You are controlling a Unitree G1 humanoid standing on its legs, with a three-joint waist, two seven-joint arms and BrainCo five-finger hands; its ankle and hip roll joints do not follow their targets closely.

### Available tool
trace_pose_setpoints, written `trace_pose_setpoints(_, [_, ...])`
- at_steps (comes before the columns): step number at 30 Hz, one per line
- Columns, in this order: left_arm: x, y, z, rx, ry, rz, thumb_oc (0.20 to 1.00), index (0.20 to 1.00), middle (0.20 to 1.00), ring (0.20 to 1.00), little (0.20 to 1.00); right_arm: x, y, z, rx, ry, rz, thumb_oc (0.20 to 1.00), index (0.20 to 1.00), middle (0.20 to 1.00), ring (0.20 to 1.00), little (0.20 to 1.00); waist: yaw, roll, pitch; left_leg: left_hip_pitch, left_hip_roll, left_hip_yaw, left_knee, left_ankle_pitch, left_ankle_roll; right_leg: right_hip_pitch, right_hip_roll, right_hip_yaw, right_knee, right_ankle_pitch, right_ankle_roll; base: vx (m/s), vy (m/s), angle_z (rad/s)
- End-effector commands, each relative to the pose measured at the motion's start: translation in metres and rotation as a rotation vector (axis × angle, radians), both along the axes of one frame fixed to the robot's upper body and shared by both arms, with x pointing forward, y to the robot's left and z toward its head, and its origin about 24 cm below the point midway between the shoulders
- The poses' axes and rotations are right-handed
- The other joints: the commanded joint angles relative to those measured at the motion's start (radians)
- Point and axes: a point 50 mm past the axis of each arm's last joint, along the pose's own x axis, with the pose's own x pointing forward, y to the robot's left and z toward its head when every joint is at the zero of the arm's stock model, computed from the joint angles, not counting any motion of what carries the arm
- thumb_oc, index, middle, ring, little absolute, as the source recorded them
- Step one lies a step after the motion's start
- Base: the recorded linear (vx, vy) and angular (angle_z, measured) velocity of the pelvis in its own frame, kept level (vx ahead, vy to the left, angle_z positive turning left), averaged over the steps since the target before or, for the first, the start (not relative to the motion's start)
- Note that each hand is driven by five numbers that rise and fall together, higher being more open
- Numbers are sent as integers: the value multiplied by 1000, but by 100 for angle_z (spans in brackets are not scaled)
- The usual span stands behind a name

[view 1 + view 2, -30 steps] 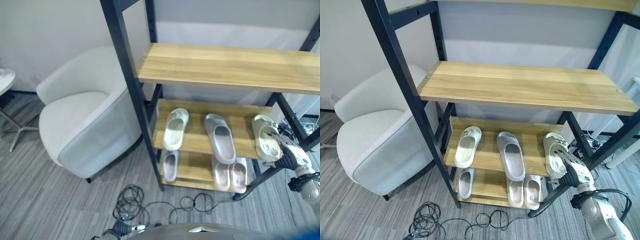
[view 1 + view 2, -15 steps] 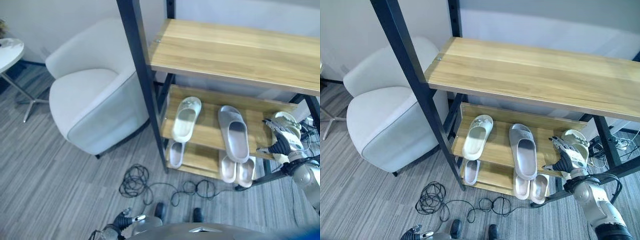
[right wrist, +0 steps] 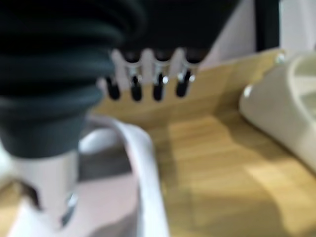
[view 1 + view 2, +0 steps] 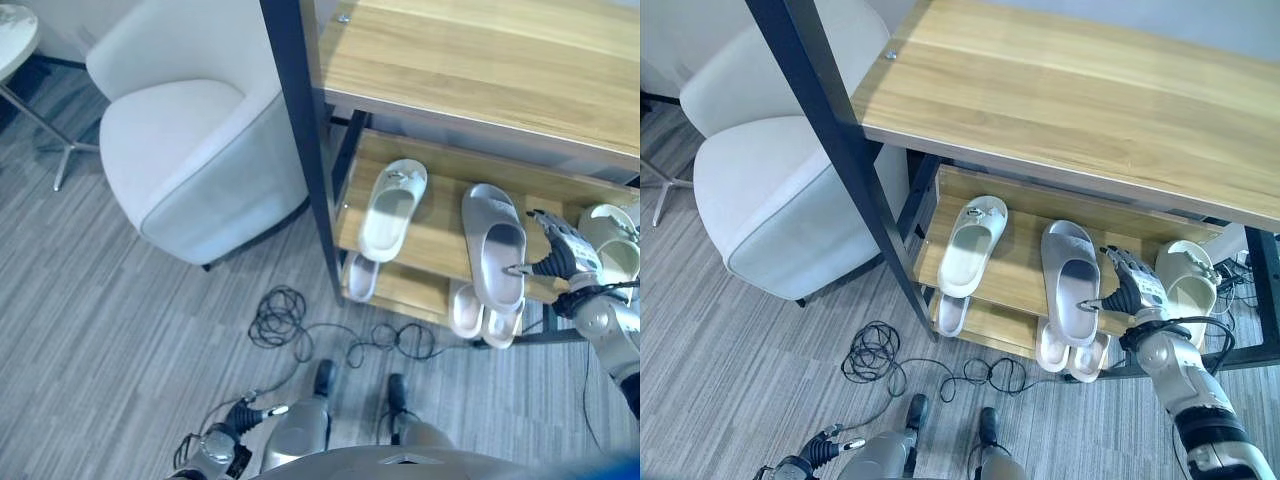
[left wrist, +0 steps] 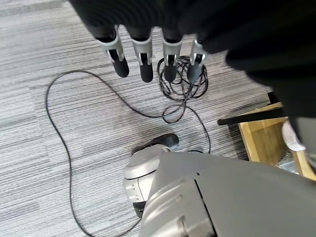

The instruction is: Arrange the slippers neatly on the shoe rack.

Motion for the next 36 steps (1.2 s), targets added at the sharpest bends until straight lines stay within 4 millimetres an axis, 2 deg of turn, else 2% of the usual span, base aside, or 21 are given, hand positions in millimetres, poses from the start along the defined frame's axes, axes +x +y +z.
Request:
trace_pose_setpoints(1, [-1,2,0,26,2,-32,1000,1000,1000,1000,1000,12,-7,35,-18,-146,-16,1000,1000,1000,1000,1000,33,6,-3,-85,-29,-30,110,-63,19,-29,-10,35,162,-91,36,0,0,0])
trace_pose_setpoints(12, [6,-2,2,39,-32,-46,1000,1000,1000,1000,1000,27,-6,52,-54,-216,-37,1000,1000,1000,1000,1000,47,18,9,-109,-41,-45,97,-47,16,-53,-13,26,162,-85,40,6,-4,4])
trace_pose_setpoints(13, [7,-2,2,41,-35,-46,1000,1000,1000,1000,1000,27,-6,51,-52,-217,-43,853,853,853,853,853,48,19,10,-109,-41,-47,94,-46,16,-53,-14,24,161,-85,40,15,0,3])
trace_pose_setpoints(14, [7,-2,2,41,-35,-46,1000,1000,1000,1000,1000,27,-6,51,-52,-217,-43,774,774,774,774,774,47,19,10,-109,-42,-48,94,-45,16,-52,-14,23,161,-85,40,13,-13,3])
trace_pose_setpoints(15, [8,-2,2,42,-39,-45,1000,1000,1000,1000,1000,27,-6,52,-54,-220,-43,576,576,576,576,576,47,18,9,-108,-42,-50,91,-45,15,-52,-14,22,160,-86,40,14,-14,3])
trace_pose_setpoints(16, [10,-2,3,43,-44,-48,1000,1000,1000,1000,1000,27,-6,52,-58,-220,-42,451,451,451,451,451,47,18,8,-107,-43,-51,90,-44,15,-51,-15,20,160,-87,39,15,-16,5])
trace_pose_setpoints(18, [12,-3,3,43,-47,-55,1000,1000,1000,1000,1000,25,-7,50,-62,-220,-43,319,319,319,319,319,47,17,7,-105,-44,-55,87,-43,15,-46,-16,15,159,-90,40,11,-11,7])
trace_pose_setpoints(19, [12,-3,3,46,-48,-58,1000,1000,1000,1000,1000,24,-7,48,-59,-217,-45,307,307,307,307,307,47,16,7,-104,-44,-56,86,-44,15,-45,-16,14,159,-91,40,14,-18,4])
trace_pose_setpoints(20, [13,-2,4,52,-49,-63,1000,1000,1000,1000,1000,22,-7,44,-56,-208,-49,200,200,200,200,200,46,15,6,-102,-44,-59,88,-46,16,-42,-16,11,158,-93,40,0,0,0])
trace_pose_setpoints(28, [9,0,3,64,-36,-71,1000,1000,1000,1000,1000,2,-7,29,-71,-186,-39,200,200,200,200,200,34,7,-1,-81,-39,-58,92,-58,17,-22,-12,10,160,-103,40,6,-6,4])
trace_pose_setpoints(34, [10,1,4,63,-49,-60,1000,1000,1000,1000,1000,-17,0,37,-103,-262,12,200,200,200,200,200,20,3,2,-70,-35,-52,89,-61,19,-16,-10,12,162,-105,39,-7,0,1])
trace_pose_setpoints(35, [10,1,4,64,-56,-49,1000,1000,1000,1000,1000,-27,11,38,-102,-293,65,200,200,200,200,200,7,2,7,-68,-33,-47,88,-61,20,-18,-9,16,164,-104,39,0,0,0])
trace_pose_setpoints(36, [10,1,4,64,-55,-51,1000,1000,1000,1000,1000,-28,10,38,-102,-291,63,200,200,200,200,200,9,2,6,-67,-33,-47,88,-61,20,-18,-9,16,164,-105,39,-40,6,-2])
